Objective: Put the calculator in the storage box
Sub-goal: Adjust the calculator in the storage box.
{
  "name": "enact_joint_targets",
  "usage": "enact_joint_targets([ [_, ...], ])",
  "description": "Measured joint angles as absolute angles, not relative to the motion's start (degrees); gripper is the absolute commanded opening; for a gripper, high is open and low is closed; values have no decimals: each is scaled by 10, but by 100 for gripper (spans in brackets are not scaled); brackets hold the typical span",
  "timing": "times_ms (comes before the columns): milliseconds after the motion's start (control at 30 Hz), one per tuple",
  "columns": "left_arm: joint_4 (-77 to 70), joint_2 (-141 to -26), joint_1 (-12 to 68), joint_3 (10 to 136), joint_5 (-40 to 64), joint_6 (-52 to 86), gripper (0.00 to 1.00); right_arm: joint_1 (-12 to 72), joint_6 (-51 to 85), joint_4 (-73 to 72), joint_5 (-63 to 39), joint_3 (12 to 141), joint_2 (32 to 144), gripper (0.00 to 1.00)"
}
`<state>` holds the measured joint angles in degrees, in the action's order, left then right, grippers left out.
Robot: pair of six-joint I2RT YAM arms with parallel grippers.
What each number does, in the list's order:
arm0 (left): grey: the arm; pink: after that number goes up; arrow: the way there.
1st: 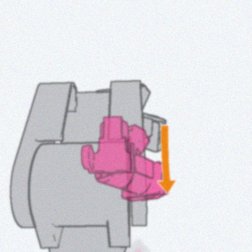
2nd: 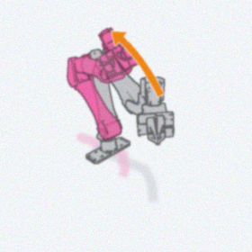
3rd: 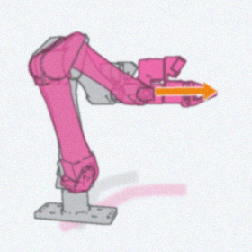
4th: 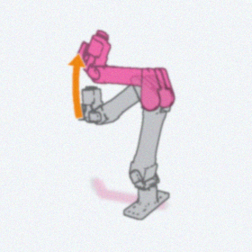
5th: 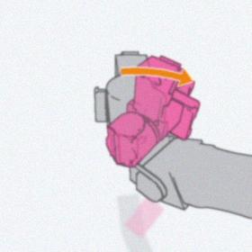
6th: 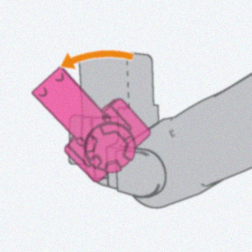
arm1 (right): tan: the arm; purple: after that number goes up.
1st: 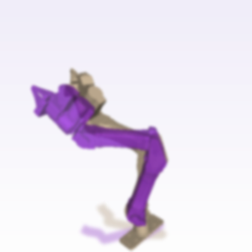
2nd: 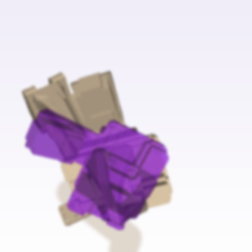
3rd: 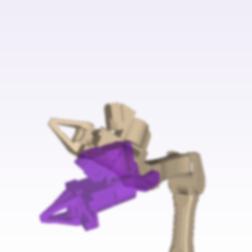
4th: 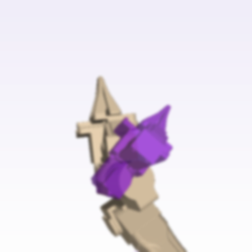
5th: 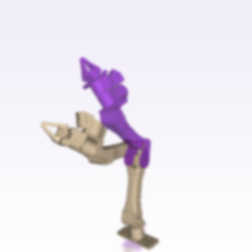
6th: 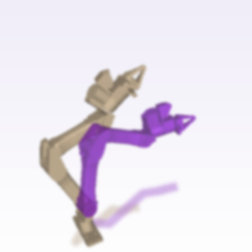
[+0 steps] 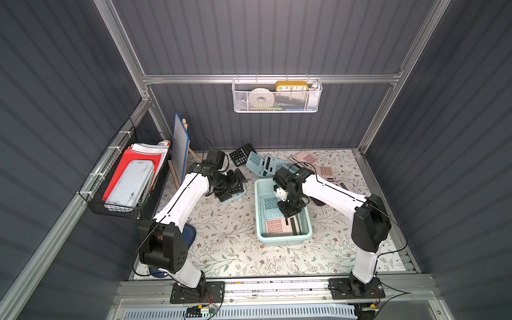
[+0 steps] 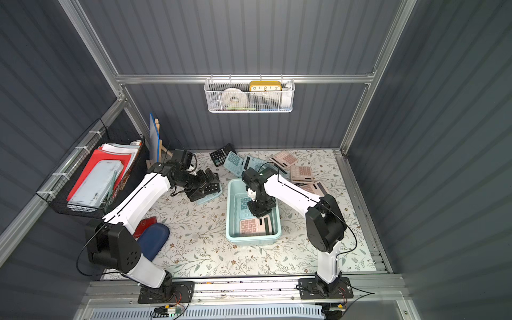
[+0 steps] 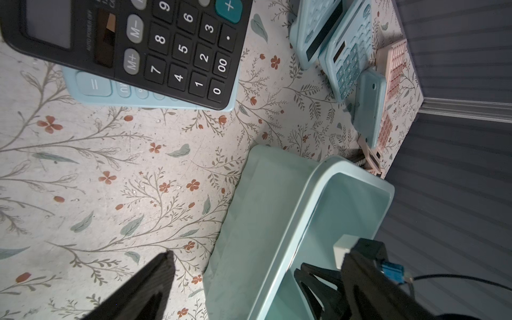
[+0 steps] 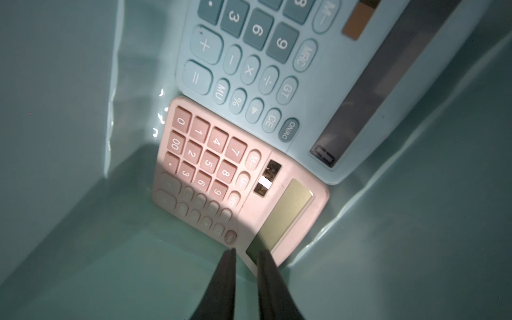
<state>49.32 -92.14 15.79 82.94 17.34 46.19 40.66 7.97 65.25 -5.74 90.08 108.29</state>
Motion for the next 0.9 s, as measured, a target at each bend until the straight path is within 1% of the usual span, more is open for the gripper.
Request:
enact_joint_targets([
  [167,494,-928,158,836,174,460,99,425,73,636,-17,856,1087,17],
  [333,498,-933,158,843,174,458,99,435,70,628,3,829,1104,16],
  [400,499,-933,158,844,174,458,99,438,69,628,8,828,1108,14],
  [567,504,-933,158,845,174,457,99,438,72,637,23,851,1106,14],
  [633,506,-933,158,846,174,457,99,438,77,643,29,877,1101,15],
  [900,513,-933,158,848,174,453,99,427,109,652,44,970,1020,37],
])
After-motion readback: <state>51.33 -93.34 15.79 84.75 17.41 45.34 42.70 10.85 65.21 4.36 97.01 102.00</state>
